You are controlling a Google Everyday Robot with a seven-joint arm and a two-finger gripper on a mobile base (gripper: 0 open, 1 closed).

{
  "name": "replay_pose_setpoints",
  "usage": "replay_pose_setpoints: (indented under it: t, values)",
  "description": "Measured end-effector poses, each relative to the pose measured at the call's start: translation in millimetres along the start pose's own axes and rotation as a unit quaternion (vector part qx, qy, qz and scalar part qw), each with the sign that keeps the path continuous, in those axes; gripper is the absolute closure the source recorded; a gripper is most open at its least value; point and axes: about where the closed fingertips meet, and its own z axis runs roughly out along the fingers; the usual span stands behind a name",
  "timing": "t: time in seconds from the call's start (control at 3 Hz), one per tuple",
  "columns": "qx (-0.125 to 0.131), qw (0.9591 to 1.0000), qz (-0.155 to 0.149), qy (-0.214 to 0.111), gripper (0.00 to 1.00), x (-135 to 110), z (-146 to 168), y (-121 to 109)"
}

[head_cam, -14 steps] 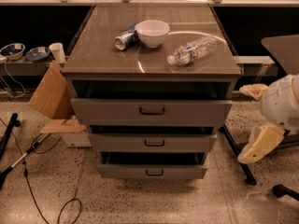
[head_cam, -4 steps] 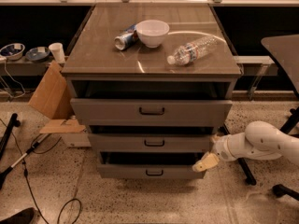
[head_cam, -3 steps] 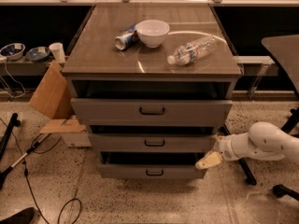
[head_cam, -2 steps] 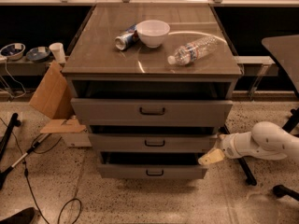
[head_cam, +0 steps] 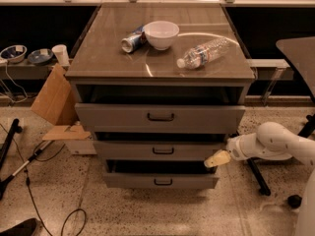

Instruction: Open middle drawer

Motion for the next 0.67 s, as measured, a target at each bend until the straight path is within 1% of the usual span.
replay_pose_setpoints:
  t: [0.33,0.67]
  values:
    - [0.001,0.9999,0.007,0.008,0.0,-4.7,7.5,1.1]
    - [0.003,0.9998,0.011,0.014,0.0,-2.7,8.1,2.1]
